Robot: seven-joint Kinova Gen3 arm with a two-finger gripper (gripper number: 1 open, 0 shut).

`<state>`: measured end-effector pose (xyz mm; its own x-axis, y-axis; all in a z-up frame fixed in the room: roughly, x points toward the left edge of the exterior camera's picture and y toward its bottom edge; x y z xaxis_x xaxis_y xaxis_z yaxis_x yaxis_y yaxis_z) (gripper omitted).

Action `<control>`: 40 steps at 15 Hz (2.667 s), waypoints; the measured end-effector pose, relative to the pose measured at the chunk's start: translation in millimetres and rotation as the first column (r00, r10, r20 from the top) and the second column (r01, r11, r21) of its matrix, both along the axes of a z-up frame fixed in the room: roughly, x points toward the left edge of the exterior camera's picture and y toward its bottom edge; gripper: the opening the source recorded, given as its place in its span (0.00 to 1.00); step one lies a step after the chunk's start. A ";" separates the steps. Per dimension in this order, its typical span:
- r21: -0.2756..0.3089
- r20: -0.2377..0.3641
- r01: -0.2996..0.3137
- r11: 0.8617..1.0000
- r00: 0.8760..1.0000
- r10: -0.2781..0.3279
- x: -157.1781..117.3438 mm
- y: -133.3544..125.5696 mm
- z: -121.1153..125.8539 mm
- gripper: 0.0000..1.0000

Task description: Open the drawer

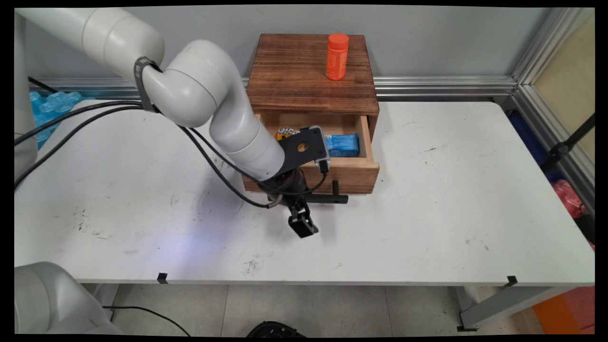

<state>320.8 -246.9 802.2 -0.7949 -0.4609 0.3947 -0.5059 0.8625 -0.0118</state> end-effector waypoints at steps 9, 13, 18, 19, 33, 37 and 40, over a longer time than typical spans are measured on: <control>0.053 -0.007 0.013 0.998 1.000 -0.013 -2.3 30.8 -2.0 1.00; 0.074 -0.011 0.019 0.997 1.000 -0.019 -4.0 42.8 -3.2 1.00; 0.092 -0.017 0.026 0.995 1.000 -0.025 -8.1 54.0 -3.7 1.00; 0.096 -0.019 0.027 0.995 1.000 -0.025 -9.0 56.4 -3.7 1.00; 0.123 -0.016 0.018 0.992 1.000 -0.016 -21.7 77.4 -4.7 1.00; 0.130 -0.017 0.015 0.991 1.000 -0.013 -25.4 82.0 -4.8 1.00; 0.134 -0.017 0.013 0.991 1.000 -0.011 -28.3 85.4 -4.7 1.00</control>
